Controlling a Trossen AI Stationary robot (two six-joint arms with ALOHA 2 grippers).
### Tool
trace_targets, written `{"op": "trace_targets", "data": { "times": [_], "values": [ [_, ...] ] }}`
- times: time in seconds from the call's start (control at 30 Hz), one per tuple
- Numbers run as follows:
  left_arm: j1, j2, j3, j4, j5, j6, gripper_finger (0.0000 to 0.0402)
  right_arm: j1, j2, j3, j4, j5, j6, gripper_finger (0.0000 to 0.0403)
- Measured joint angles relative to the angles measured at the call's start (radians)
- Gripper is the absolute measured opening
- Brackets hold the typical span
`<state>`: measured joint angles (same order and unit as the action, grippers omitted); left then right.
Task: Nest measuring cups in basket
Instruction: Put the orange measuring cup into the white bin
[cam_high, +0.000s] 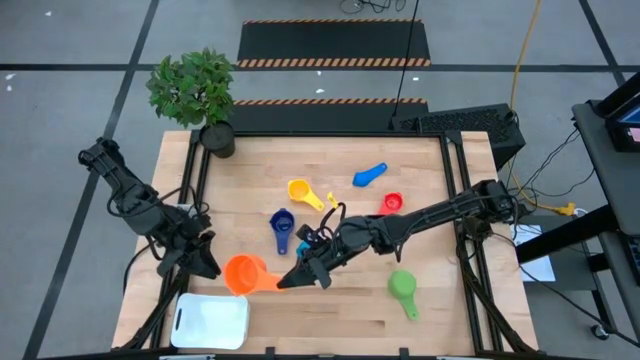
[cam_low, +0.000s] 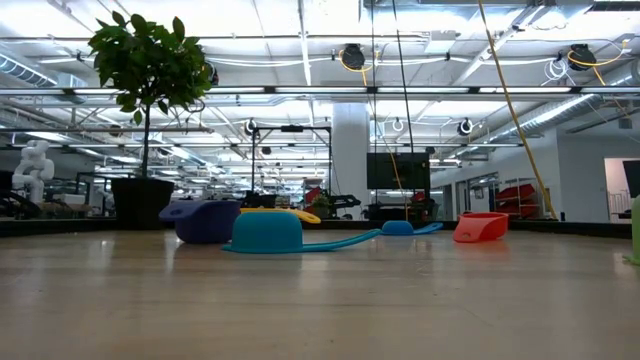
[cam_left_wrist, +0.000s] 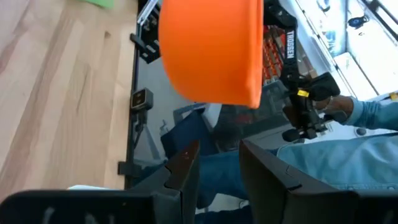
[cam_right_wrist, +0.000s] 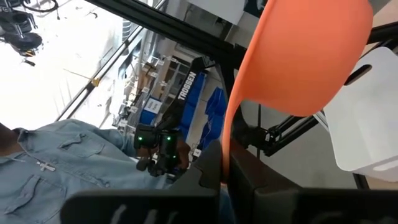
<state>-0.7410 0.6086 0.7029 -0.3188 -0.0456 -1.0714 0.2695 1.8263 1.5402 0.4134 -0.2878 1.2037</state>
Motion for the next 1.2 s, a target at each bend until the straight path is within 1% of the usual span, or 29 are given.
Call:
{"op": "trace_targets", "data": {
  "times": [0.1,0.23,0.43,0.63,0.77,1.07,1.2],
  "values": [
    [0.000,0.000,0.000,0.015,-0.002,0.015,0.0113,0.007,0.000,0.000,-0.001,0.011,0.000,0.0000],
    [0.000,0.000,0.000,0.040,-0.008,0.019,0.0113,0.018,0.000,0.000,-0.008,0.052,0.007,0.0000],
    [0.000,0.000,0.000,0.041,-0.017,0.015,0.0113,0.025,0.000,0.000,-0.008,0.056,0.014,0.0000],
    [0.001,0.001,0.000,0.040,-0.064,0.012,0.0113,0.029,0.000,0.000,-0.050,0.061,0.011,0.0000],
    [0.001,0.020,0.000,0.040,-0.068,0.010,0.0113,0.029,0.000,0.000,-0.059,0.084,-0.009,0.0000],
    [0.001,0.097,0.000,0.040,-0.072,-0.012,0.0113,0.029,0.000,0.000,-0.059,0.078,-0.011,0.0000],
    [0.001,0.122,0.000,0.043,-0.092,-0.011,0.0113,0.029,0.000,0.000,-0.062,0.074,-0.013,0.0000]
  ]
}}
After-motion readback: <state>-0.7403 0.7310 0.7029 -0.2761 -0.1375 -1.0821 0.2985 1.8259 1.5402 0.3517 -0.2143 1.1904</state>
